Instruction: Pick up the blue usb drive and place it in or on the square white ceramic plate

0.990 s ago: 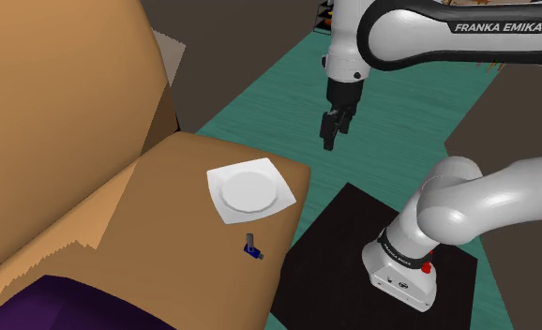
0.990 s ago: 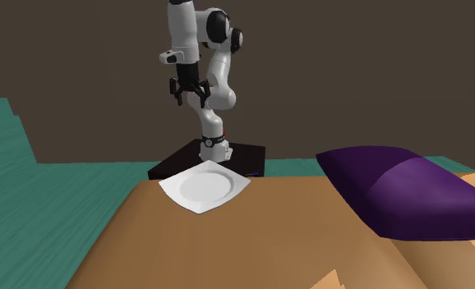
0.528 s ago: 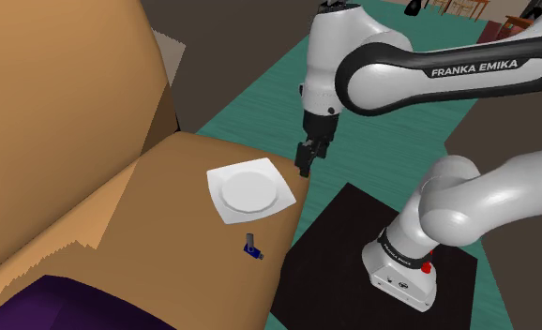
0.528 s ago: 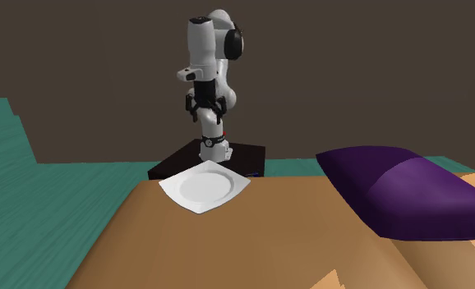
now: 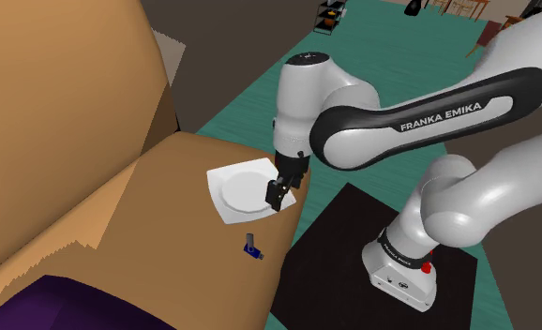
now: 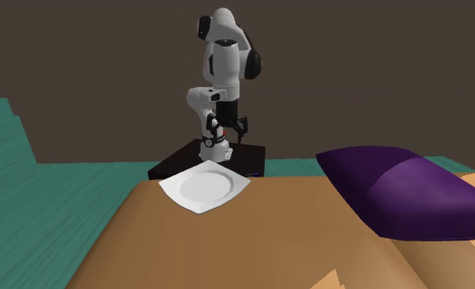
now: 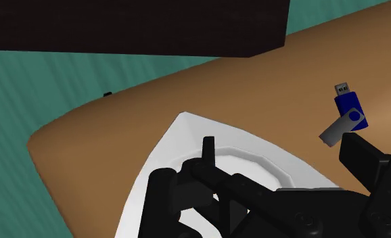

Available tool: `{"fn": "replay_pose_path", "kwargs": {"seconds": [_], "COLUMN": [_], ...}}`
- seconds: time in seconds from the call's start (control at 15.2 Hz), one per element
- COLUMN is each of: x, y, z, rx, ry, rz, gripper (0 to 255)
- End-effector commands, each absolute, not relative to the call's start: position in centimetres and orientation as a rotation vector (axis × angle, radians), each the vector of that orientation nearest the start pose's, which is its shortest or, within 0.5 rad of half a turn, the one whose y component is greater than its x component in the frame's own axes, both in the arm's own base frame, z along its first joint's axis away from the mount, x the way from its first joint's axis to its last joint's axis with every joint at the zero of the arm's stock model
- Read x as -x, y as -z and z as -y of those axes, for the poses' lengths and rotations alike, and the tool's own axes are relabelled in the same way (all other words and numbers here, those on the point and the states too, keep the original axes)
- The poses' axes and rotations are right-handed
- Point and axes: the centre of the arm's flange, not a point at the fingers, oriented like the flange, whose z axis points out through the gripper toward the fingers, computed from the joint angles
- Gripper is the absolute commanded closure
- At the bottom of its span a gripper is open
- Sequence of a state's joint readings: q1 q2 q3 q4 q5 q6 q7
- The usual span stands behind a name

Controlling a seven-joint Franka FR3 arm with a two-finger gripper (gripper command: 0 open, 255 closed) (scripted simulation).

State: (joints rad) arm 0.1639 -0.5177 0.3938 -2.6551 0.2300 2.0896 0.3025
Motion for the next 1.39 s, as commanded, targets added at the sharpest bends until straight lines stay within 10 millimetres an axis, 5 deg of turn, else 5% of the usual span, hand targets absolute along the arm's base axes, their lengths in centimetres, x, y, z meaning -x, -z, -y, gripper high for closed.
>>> {"fn": "replay_pose_path", "kwargs": {"seconds": [0.0, 0.53, 0.99, 1.32], "x": [-31.6, -32.5, -32.5, -32.5], "y": [-37.2, -31.4, -27.7, -27.4], "z": [-22.0, -30.0, -30.0, -30.0], "rx": [3.154, 3.136, 3.136, 3.136], "ry": [-0.078, 0.005, 0.005, 0.005], "rz": [0.129, 0.151, 0.151, 0.151], "gripper": [0, 0, 0, 0]}}
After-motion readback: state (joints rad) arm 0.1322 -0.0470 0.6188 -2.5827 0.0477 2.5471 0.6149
